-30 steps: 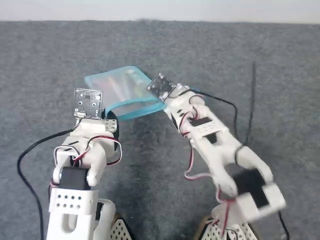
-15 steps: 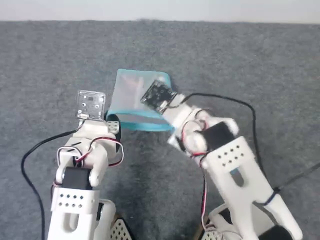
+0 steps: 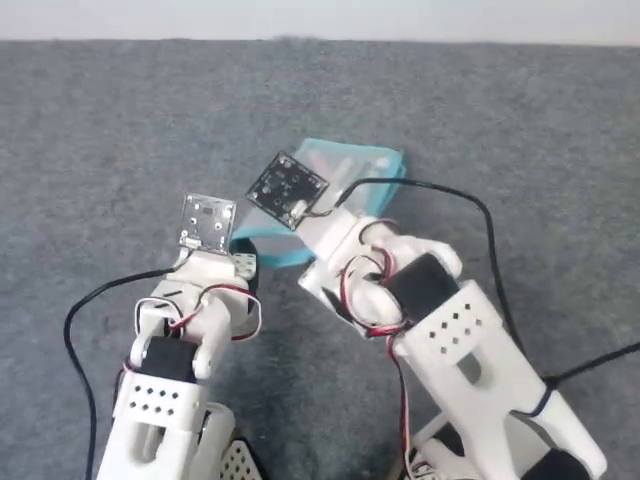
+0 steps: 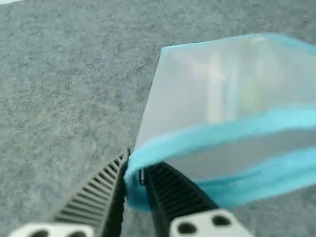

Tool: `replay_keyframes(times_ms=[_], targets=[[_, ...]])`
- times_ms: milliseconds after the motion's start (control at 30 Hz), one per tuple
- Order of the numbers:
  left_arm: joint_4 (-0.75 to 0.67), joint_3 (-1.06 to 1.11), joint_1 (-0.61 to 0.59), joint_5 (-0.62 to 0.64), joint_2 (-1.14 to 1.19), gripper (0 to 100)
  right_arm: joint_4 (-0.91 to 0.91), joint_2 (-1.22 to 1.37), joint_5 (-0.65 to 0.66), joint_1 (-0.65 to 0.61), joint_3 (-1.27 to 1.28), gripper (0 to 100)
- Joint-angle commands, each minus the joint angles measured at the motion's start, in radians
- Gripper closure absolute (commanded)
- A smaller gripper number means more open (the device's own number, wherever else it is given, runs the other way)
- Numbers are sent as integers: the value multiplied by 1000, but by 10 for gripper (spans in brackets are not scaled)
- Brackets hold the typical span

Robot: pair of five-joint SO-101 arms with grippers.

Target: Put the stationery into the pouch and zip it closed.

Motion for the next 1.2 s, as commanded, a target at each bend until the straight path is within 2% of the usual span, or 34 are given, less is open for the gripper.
replay_keyframes(times_ms=[0,133,367,533,700,800,1033,1167], targets=[[-66,-5,32,5,14,991,35,-54,0,-122,-138,993],[-140,-36,31,6,186,991,51,-65,32,-211,-144,993],[-235,-156,-64,6,477,991,76,-136,64,-222,-155,993],[-241,-166,-48,11,486,991,139,-189,71,-245,-209,993],[-241,-166,-43,26,493,991,159,-199,103,-418,-258,993],[-241,-166,-44,29,493,991,183,-182,104,-461,-315,993],[-241,-166,-48,37,488,991,257,-173,101,-443,-402,993],[-222,-199,-149,83,485,991,240,-182,104,-277,-272,993]])
